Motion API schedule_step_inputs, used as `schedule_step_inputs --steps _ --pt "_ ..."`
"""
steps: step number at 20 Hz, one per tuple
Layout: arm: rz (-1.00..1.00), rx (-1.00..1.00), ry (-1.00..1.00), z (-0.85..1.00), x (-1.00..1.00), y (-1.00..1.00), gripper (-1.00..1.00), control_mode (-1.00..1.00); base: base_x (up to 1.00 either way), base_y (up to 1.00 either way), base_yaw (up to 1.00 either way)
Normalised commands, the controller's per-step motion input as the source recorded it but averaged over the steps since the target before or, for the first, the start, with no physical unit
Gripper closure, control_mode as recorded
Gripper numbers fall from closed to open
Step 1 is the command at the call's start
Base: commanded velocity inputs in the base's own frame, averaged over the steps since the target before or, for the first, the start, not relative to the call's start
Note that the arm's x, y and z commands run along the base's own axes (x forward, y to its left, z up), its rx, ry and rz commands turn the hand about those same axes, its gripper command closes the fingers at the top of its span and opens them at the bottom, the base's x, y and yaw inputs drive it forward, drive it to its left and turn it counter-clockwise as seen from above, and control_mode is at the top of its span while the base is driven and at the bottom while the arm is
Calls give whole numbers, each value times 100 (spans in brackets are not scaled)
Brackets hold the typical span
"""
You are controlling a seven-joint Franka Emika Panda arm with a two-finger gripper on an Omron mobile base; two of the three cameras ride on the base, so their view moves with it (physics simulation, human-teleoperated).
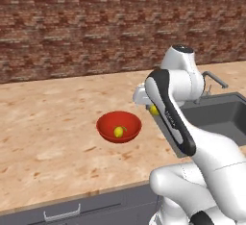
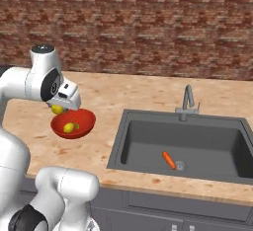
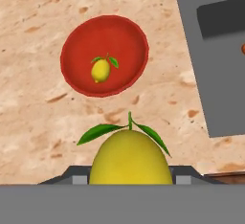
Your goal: Pick the lemons from the cabinet and place them in one bowl. Pick the carrot from the sink and place it in the other bowl.
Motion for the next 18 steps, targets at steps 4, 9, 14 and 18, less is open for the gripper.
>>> schedule_step_inputs --steps 4,9,14,18 --pt "1 -5 -11 -57 51 18 100 -100 0 0 0" --pt "0 -9 -8 -49 52 34 100 -100 0 0 0" --pt "-3 0 0 -4 57 7 100 -100 0 0 0" --pt "-13 0 0 0 66 0 100 -100 0 0 0"
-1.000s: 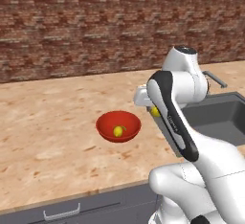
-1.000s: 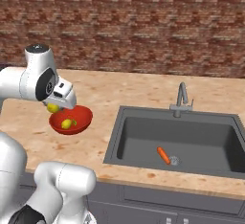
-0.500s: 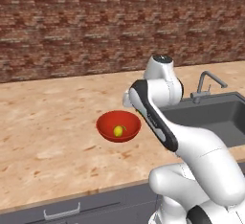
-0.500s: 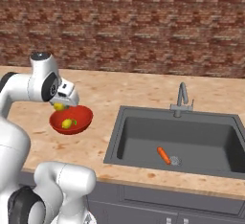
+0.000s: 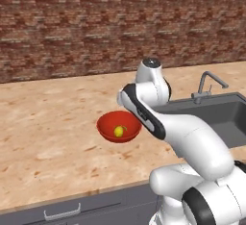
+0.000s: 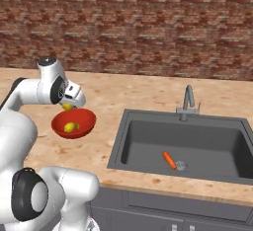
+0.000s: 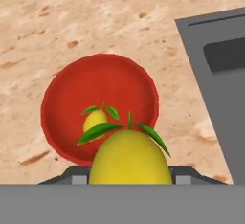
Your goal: Pick the lemons from the cabinet and place them in one bowl. Pick the carrot from the sink and place it in the other bowl.
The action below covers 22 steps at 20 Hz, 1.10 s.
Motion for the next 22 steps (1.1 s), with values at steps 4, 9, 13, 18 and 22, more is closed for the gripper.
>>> schedule_step_inputs --steps 4,9,13,18,22 --pt "-14 0 0 0 28 0 100 -100 0 0 0" --pt "-2 4 0 0 10 0 100 -100 0 0 0" --pt "0 18 2 -3 0 -8 100 -100 0 0 0" --pt "0 10 15 -4 3 -2 100 -100 0 0 0" --pt "-3 -1 18 -25 30 30 100 -100 0 0 0"
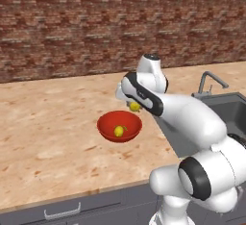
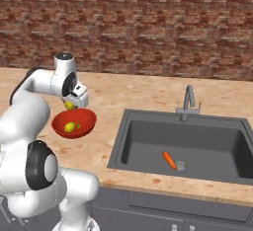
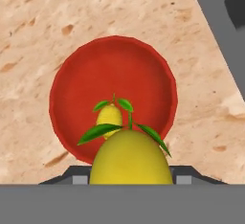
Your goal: Pick the lemons from the cabinet and place them in one bowl. Pick the carrot from the sink and place it in the other bowl.
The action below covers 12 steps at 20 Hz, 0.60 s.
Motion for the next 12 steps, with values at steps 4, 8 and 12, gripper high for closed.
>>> schedule_step_inputs --steps 4,8,12 --pt "-1 -1 7 -28 31 30 100 -100 0 0 0" --pt "0 0 -2 -45 4 2 100 -100 0 0 0" --pt "0 -1 -3 -36 0 -1 100 -100 0 0 0"
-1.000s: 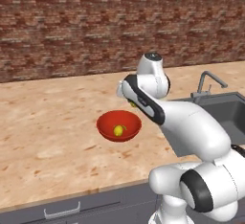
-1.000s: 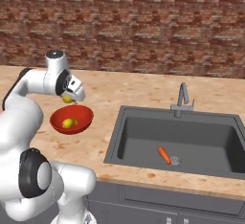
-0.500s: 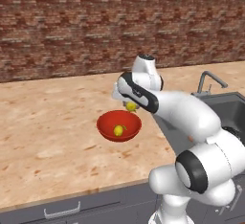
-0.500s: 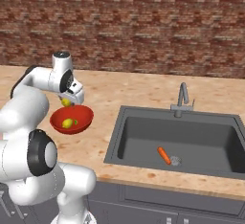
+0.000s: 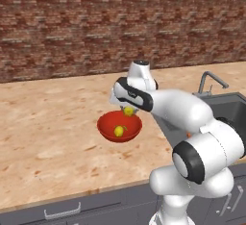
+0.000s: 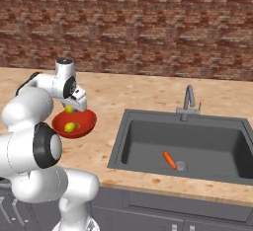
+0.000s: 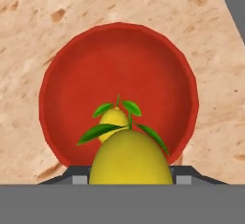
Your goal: Pick the lemons from the cabinet and place them in one bowl. Pick the carrot from the sink and place it in the other bowl.
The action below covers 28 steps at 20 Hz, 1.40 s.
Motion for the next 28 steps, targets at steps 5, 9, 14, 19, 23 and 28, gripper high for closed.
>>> schedule_step_inputs --steps 5,9,14,19,23,28 --pt "0 0 -8 -11 -2 1 100 -100 0 0 0" --pt "0 -4 -9 -25 0 15 100 -100 0 0 0" --pt "0 0 -1 -37 0 12 100 -100 0 0 0" --pt "0 0 0 -27 0 0 100 -100 0 0 0" --pt "0 0 0 -22 0 0 100 -100 0 0 0" --pt "0 0 0 -21 0 0 100 -100 0 0 0"
